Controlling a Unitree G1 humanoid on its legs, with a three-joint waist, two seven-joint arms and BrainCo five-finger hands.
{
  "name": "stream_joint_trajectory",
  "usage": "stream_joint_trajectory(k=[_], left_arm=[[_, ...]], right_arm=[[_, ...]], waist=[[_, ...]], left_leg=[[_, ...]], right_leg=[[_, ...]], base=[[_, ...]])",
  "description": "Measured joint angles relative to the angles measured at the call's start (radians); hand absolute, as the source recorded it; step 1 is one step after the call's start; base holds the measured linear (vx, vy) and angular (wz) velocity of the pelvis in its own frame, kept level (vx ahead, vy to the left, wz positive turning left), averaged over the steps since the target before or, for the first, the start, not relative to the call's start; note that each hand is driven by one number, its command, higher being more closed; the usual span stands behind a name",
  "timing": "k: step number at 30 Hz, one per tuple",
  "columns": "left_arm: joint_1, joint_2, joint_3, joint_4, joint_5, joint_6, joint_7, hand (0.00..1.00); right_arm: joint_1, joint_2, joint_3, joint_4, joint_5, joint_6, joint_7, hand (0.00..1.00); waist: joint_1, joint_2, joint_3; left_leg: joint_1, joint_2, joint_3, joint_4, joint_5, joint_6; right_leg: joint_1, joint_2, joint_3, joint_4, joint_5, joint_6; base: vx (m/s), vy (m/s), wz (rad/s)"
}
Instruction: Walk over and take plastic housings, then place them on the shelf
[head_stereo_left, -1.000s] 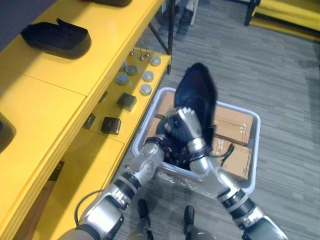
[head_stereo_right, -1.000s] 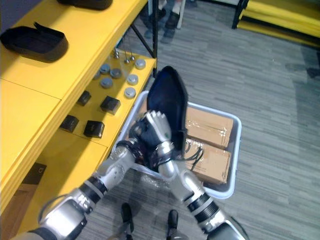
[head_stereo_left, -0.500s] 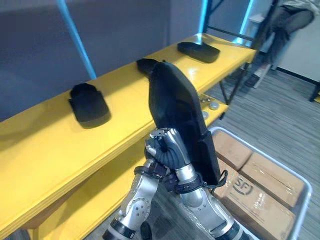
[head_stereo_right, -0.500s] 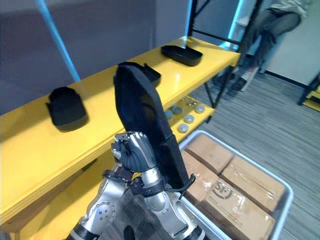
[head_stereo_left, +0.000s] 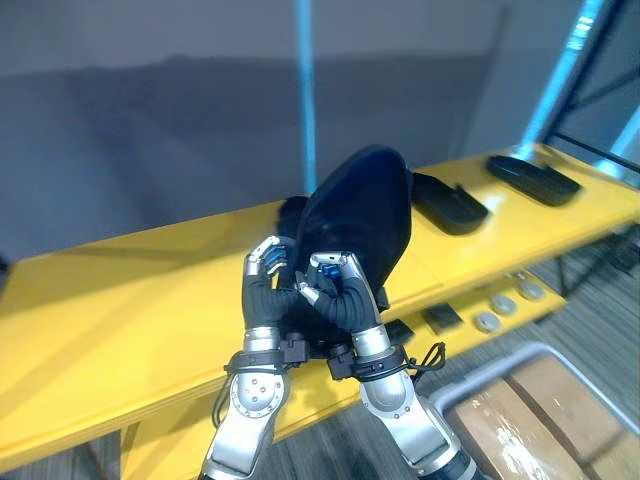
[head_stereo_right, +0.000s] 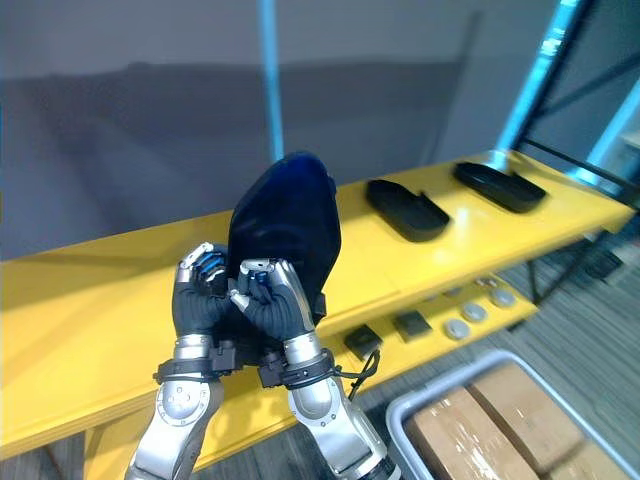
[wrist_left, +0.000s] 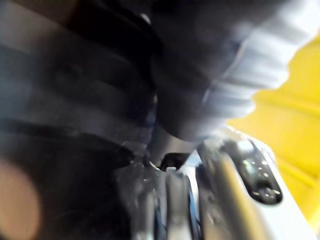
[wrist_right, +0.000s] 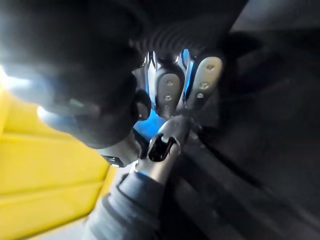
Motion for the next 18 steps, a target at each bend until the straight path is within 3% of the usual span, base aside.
stream_joint_trajectory(k=[2, 4, 5, 6, 7, 12, 13, 14, 15, 16, 17, 18], left_arm=[[0.01, 0.0, -0.002, -0.004, 0.011, 0.0, 0.003, 1.0], [0.038, 0.005, -0.001, -0.017, 0.011, 0.0, 0.003, 1.0], [0.071, -0.002, 0.004, -0.023, 0.01, -0.001, 0.001, 1.0], [0.11, -0.006, 0.02, -0.039, 0.013, 0.0, -0.007, 1.0], [0.129, -0.005, 0.024, -0.049, 0.012, 0.0, -0.015, 1.0], [0.184, -0.028, 0.033, -0.056, 0.01, 0.003, -0.034, 1.0], [0.176, -0.034, 0.031, -0.056, 0.01, 0.004, -0.036, 1.0], [0.164, -0.037, 0.03, -0.051, 0.01, 0.005, -0.037, 1.0], [0.156, -0.039, 0.03, -0.043, 0.01, 0.005, -0.036, 1.0], [0.135, -0.041, 0.03, -0.017, 0.01, 0.007, -0.037, 1.0], [0.122, -0.043, 0.03, 0.012, 0.01, 0.009, -0.037, 1.0], [0.12, -0.044, 0.033, 0.019, 0.01, 0.01, -0.036, 1.0]], right_arm=[[0.024, -0.001, -0.003, -0.002, 0.034, -0.013, 0.007, 1.0], [0.045, 0.002, 0.002, -0.003, 0.059, -0.014, 0.022, 1.0], [0.063, 0.003, 0.003, -0.004, 0.081, -0.016, 0.035, 1.0], [0.079, 0.005, 0.003, -0.005, 0.108, -0.018, 0.047, 1.0], [0.086, 0.006, 0.004, -0.006, 0.126, -0.019, 0.057, 0.0], [0.124, 0.007, 0.02, -0.015, 0.226, -0.022, 0.108, 0.0], [0.129, 0.006, 0.011, -0.018, 0.252, -0.037, 0.118, 0.0], [0.13, 0.004, -0.003, -0.024, 0.288, -0.043, 0.131, 0.0], [0.13, 0.0, -0.008, -0.028, 0.302, -0.044, 0.135, 0.0], [0.134, -0.009, -0.02, -0.031, 0.313, -0.047, 0.136, 0.0], [0.149, -0.022, -0.029, -0.034, 0.326, -0.047, 0.137, 0.0], [0.155, -0.03, -0.03, -0.038, 0.33, -0.048, 0.141, 0.0]], waist=[[-0.005, -0.001, -0.001], [0.002, -0.019, -0.012], [0.005, -0.021, -0.022], [0.009, -0.016, -0.026], [0.012, -0.017, -0.027], [0.024, -0.025, -0.037], [0.015, -0.023, -0.039], [0.002, -0.017, -0.042], [-0.002, -0.017, -0.042], [-0.003, -0.013, -0.039], [-0.005, -0.01, -0.041], [-0.003, -0.008, -0.041]], left_leg=[[-0.004, -0.027, -0.096, 0.01, -0.005, -0.008], [-0.006, -0.059, -0.149, 0.017, -0.015, -0.022], [-0.015, -0.068, -0.17, 0.025, -0.025, -0.034], [-0.027, -0.046, -0.154, 0.037, -0.051, -0.053], [-0.031, -0.035, -0.146, 0.043, -0.057, -0.051], [-0.063, -0.021, -0.172, 0.096, -0.084, -0.08], [-0.102, -0.015, -0.134, 0.126, -0.118, -0.106], [-0.153, 0.044, 0.015, 0.172, -0.155, -0.098], [-0.174, 0.084, 0.109, 0.2, -0.162, -0.107], [-0.189, 0.162, 0.265, 0.232, -0.156, -0.102], [-0.184, 0.192, 0.329, 0.251, -0.134, -0.082], [-0.181, 0.181, 0.326, 0.264, -0.131, -0.078]], right_leg=[[-0.007, 0.077, 0.137, -0.191, -0.008, 0.01], [0.006, 0.077, 0.174, -0.328, 0.054, -0.024], [0.023, 0.066, 0.153, -0.371, 0.07, 0.003], [0.049, 0.083, 0.139, -0.428, 0.089, 0.0], [0.059, 0.095, 0.136, -0.453, 0.101, -0.005], [0.136, 0.118, 0.074, -0.57, 0.131, -0.01], [0.14, 0.11, 0.021, -0.573, 0.131, -0.011], [0.144, 0.109, -0.043, -0.573, 0.131, -0.011], [0.149, 0.106, -0.067, -0.57, 0.131, -0.011], [0.173, 0.103, -0.098, -0.569, 0.128, -0.014], [0.199, 0.09, -0.122, -0.56, 0.122, -0.015], [0.2, 0.08, -0.124, -0.542, 0.117, -0.016]], base=[[0.08, -0.109, 1.49], [0.09, -0.118, 1.01], [0.12, -0.128, 0.51], [0.1, -0.134, 0.31], [0.1, -0.132, 0.02], [0.11, -0.082, 0.34], [0.05, -0.039, 1.33], [0.02, -0.03, 1.51], [0.05, -0.032, 1.53], [0.09, 0.041, 1.38], [0.12, 0.088, 1.19], [0.12, 0.209, 0.88]])
